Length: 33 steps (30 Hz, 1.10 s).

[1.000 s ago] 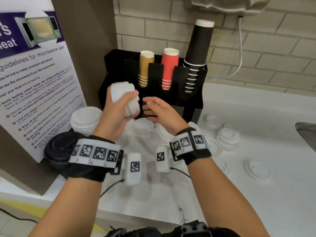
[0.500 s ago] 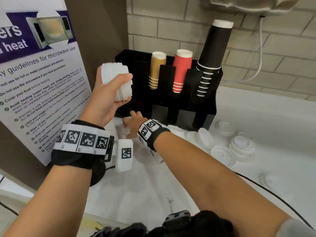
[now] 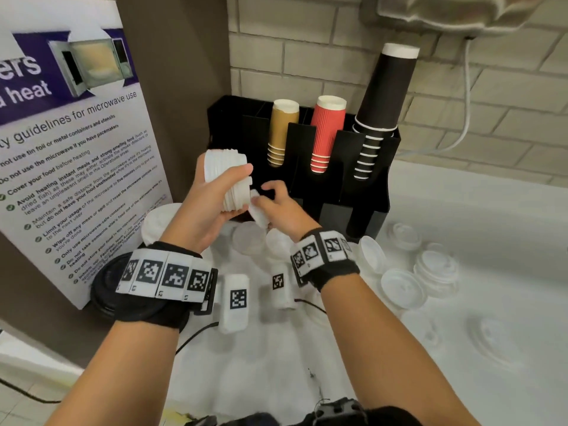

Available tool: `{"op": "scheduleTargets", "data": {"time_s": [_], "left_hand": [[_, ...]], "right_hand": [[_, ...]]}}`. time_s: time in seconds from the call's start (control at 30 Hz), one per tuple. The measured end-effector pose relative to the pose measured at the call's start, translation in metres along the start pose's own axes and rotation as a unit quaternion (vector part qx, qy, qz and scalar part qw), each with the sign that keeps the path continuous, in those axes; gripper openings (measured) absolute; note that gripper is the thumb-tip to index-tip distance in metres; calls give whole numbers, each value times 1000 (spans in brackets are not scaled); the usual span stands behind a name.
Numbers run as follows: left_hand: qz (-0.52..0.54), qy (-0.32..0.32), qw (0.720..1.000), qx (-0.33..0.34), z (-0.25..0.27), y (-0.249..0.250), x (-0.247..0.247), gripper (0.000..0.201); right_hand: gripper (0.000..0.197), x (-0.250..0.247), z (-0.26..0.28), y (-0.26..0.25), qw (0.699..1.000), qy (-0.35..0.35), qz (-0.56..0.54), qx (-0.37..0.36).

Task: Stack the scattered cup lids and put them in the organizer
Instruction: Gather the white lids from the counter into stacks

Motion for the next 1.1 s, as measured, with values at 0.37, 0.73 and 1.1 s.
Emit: {"op": "scheduleTargets", "data": {"time_s": [0.37, 0.73, 1.1], "left_hand": [[-20, -65, 996, -54, 21, -30, 26, 68], [-15, -62, 997, -51, 19, -39, 35, 72], [22, 72, 997, 30, -7, -10, -2, 67]], "right_hand": [[37, -35, 62, -20, 971, -36, -210, -113], [37, -36, 62, -16, 975, -16, -193, -110], [43, 17, -6, 0, 958, -63, 279, -26]]}}
Point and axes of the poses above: each hand's wrist, its own z-axis away from the middle knuckle, its own x-axis out of the palm, y = z × x, the point moved 7 cm from there along -z, towards the middle knuckle, and after that the axes turned 7 degrees about x, right-handed, at the moved point
